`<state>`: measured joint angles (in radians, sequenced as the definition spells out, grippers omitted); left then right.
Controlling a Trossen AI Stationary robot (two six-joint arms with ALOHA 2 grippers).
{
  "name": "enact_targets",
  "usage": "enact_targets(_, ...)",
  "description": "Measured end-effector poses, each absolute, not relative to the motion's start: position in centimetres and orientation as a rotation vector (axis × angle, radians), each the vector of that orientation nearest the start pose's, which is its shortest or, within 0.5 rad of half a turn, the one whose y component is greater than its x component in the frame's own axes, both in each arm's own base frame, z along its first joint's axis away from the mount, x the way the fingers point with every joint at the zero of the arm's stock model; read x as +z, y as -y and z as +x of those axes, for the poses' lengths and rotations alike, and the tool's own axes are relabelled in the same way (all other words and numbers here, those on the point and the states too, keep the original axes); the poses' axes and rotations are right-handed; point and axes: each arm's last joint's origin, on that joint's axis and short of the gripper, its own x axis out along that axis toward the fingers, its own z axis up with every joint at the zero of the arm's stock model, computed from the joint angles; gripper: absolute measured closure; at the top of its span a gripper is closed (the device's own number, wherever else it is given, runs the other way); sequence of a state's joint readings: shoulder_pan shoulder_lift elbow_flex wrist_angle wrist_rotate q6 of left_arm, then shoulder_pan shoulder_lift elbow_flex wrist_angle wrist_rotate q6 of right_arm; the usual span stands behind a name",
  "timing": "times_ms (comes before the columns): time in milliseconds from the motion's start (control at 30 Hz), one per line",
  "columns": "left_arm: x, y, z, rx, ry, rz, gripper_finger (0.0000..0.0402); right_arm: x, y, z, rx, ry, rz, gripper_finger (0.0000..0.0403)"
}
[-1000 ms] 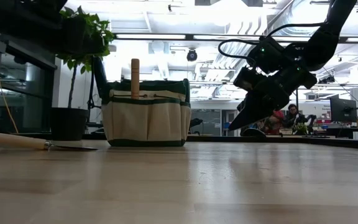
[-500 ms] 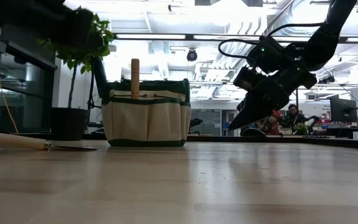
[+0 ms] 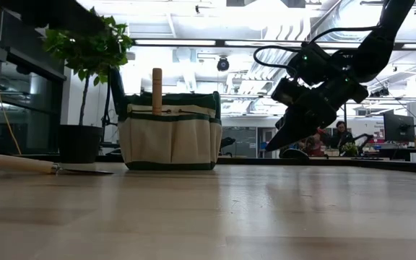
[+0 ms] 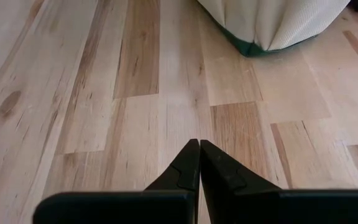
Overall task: Pick & Place Garden tools in Gardening bag
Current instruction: Put the shear scissor into the gardening bag
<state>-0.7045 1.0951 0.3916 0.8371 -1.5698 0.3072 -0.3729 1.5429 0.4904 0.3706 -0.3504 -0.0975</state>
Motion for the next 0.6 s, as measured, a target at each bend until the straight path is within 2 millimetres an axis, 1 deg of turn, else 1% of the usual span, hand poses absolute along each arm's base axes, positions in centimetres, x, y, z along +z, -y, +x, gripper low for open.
enact_targets(133, 21.5, 10.3, 16.1, 0.848, -0.065, 0.144, 0.0401, 12.5, 8.5, 24.6, 0.010, -0.636, 0.147, 0.0399)
enact_targets(300, 19.5, 9.4, 16.1, 0.876, -0.039, 0.077, 0.0401, 12.5, 8.5, 24.6, 0.015, -0.633, 0.148, 0.0399)
enact_targets(433, 18.3, 7.9, 16.6, 0.865, -0.053, 0.013, 0.0401, 12.5, 8.5, 24.6, 0.017, -0.628, 0.147, 0.0399)
enact_targets(600, 17.3, 5.5, 17.6, 0.860, -0.113, -0.097, 0.0401, 12.5, 8.5, 24.6, 0.017, -0.628, 0.147, 0.0399)
